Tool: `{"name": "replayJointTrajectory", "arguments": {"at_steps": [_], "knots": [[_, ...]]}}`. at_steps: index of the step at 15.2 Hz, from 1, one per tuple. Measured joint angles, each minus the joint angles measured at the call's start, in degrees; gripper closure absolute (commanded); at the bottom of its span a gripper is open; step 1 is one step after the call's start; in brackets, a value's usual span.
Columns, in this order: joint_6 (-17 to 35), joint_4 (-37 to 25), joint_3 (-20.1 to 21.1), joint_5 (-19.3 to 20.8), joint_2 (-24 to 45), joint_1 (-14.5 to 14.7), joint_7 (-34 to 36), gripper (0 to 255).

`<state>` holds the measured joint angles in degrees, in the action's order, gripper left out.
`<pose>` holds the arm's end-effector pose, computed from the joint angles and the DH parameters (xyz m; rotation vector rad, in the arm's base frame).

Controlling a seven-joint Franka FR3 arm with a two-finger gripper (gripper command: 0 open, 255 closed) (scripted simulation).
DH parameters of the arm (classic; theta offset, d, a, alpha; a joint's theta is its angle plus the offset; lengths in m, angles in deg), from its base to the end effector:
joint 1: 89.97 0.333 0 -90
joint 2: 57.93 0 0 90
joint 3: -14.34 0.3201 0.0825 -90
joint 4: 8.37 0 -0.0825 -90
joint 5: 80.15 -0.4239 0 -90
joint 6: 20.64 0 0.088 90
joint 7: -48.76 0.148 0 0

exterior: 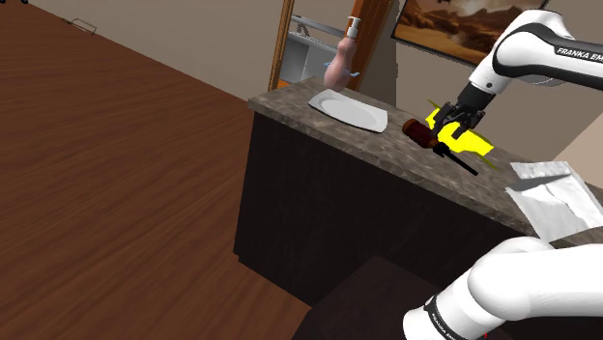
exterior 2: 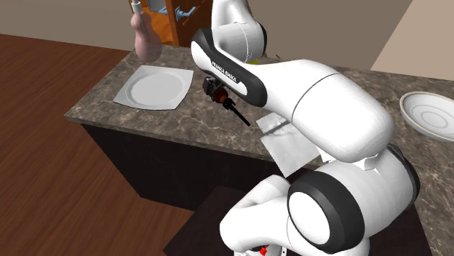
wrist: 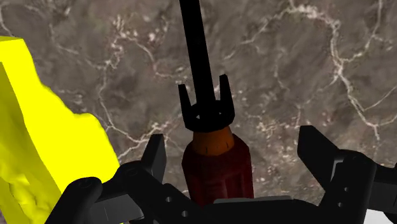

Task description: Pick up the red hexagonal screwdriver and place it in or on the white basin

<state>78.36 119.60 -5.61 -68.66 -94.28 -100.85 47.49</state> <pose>0.3369 -0.2548 0.5552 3.0415 -0.6815 0.1538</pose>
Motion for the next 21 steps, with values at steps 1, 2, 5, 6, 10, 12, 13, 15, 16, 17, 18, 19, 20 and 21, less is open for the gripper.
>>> {"name": "replayJointTrajectory", "arguments": {"at_steps": [1, 2, 5, 6, 10, 12, 13, 15, 16, 17, 18, 19, 20, 21], "knots": [[0.5, 0.2, -0.6, 0.1, 0.2, -0.3, 0.0, 0], [1.2, 0.6, -1.0, 0.2, 0.4, -0.5, 0.0, 0], [3.2, 2.6, -1.4, 0.5, 0.4, -0.8, 0.1, 0], [4.0, 3.2, -1.6, 0.6, 0.6, -0.8, 0.1, 0], [5.9, 5.1, -2.0, 0.8, 0.6, -0.9, 0.1, 0], [6.0, 5.2, -2.1, 0.8, 0.6, -0.9, 0.1, 0], [6.0, 5.2, -2.1, 0.8, 0.6, -0.9, 0.1, 0], [6.0, 5.2, -2.1, 0.8, 0.6, -0.9, 0.1, 0], [6.0, 5.2, -2.1, 0.8, 0.6, -0.9, 0.1, 255], [6.0, 5.2, -2.1, 0.8, 0.6, -0.9, 0.1, 255], [6.0, 5.2, -2.1, 0.8, 0.6, -0.9, 0.1, 255], [6.0, 5.2, -2.1, 0.8, 0.6, -0.9, 0.1, 255], [6.0, 5.2, -2.1, 0.8, 0.6, -0.9, 0.1, 255], [6.0, 5.2, -2.1, 0.8, 0.6, -0.9, 0.1, 255]]}}
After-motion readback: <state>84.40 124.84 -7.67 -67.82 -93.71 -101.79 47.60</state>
